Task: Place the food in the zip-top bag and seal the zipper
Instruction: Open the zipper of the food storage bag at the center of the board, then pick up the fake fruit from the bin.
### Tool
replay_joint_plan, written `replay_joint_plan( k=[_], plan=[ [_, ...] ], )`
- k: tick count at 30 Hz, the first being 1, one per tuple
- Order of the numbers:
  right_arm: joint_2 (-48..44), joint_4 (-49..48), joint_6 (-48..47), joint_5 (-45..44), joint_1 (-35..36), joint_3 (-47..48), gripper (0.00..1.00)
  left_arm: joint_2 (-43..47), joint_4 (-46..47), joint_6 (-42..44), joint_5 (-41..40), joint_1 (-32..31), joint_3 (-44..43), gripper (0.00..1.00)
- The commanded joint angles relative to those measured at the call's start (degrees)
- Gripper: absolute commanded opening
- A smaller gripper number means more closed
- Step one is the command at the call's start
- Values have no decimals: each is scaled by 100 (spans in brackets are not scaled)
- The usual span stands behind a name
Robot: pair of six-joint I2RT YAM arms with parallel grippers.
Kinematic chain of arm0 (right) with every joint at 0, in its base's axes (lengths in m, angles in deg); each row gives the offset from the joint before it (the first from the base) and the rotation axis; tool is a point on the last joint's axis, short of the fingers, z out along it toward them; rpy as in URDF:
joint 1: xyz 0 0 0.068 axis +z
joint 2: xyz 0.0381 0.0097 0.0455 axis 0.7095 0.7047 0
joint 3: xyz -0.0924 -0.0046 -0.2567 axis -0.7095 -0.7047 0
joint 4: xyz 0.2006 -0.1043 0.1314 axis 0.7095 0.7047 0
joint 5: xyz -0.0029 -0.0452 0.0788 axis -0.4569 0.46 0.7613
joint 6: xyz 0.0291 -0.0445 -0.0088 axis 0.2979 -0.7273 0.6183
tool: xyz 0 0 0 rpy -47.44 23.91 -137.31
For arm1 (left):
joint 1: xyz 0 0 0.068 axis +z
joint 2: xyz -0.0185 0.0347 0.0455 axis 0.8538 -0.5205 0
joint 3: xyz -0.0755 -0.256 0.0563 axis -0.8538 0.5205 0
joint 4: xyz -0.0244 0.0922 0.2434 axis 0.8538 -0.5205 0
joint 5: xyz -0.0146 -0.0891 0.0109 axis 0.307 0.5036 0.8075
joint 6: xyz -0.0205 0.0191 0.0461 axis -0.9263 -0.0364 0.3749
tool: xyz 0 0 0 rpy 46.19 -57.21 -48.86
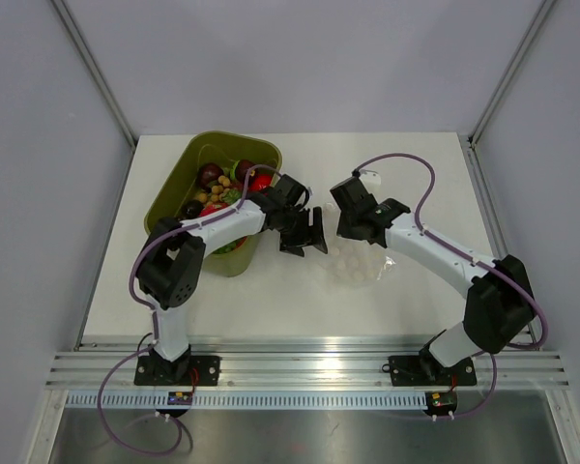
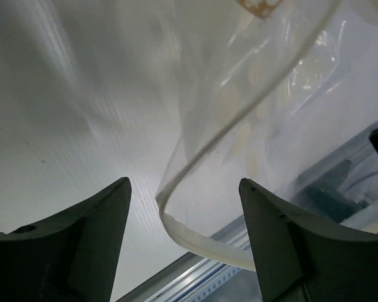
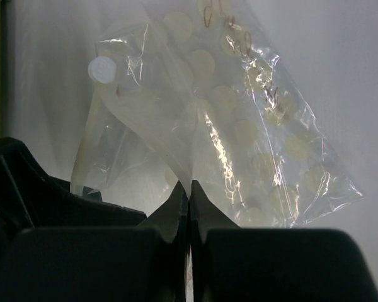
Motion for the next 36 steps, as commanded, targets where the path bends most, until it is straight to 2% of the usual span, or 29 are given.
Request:
replay_joint_plan(
  k=[1, 4, 8, 9, 10, 13, 14, 15, 16, 19, 22, 31, 36],
  plan=[
    [-267, -84, 133, -137, 67, 196, 0, -30, 271, -134, -415, 29, -258, 72],
    [-381, -84, 159, -234, 67, 152, 0, -179, 192, -46, -486, 29, -468, 66],
    [-390, -31, 177, -435, 58, 230, 0, -522, -141, 217, -460, 55, -1144, 24],
    [-381, -14, 168, -497, 75, 292, 0, -644, -238, 401, -451, 73, -1294, 6],
    [-338, 4, 159, -620, 67, 344, 0, -697, -430, 507, -434, 108, -1617, 0],
    [-154, -22, 107, -901, 67, 520, 0, -873, -730, 867, -311, 284, -1971, 0],
    [-74, -57, 89, -911, 67, 625, 0, -909, -792, 947, -224, 371, -2138, 3],
    [14, -75, 71, -885, 67, 696, 0, -944, -888, 1130, -179, 398, -2261, 12],
    [188, -57, 62, -859, 67, 775, 0, -970, -1072, 1219, -170, 407, -2341, 43],
    [357, -75, 89, -841, 67, 969, 0, -813, -1293, 1492, -248, 416, -2412, 77],
    [418, -84, 54, -823, 49, 1039, 0, -453, -1512, 1703, -371, 442, -2394, 80],
    [366, -136, 62, -692, -135, 864, 0, 980, -2005, 2090, -697, 785, -2104, 80],
    [244, -119, 1, -621, -135, 784, 0, 1446, -2067, 2090, -846, 1241, -2096, 77]
  ],
)
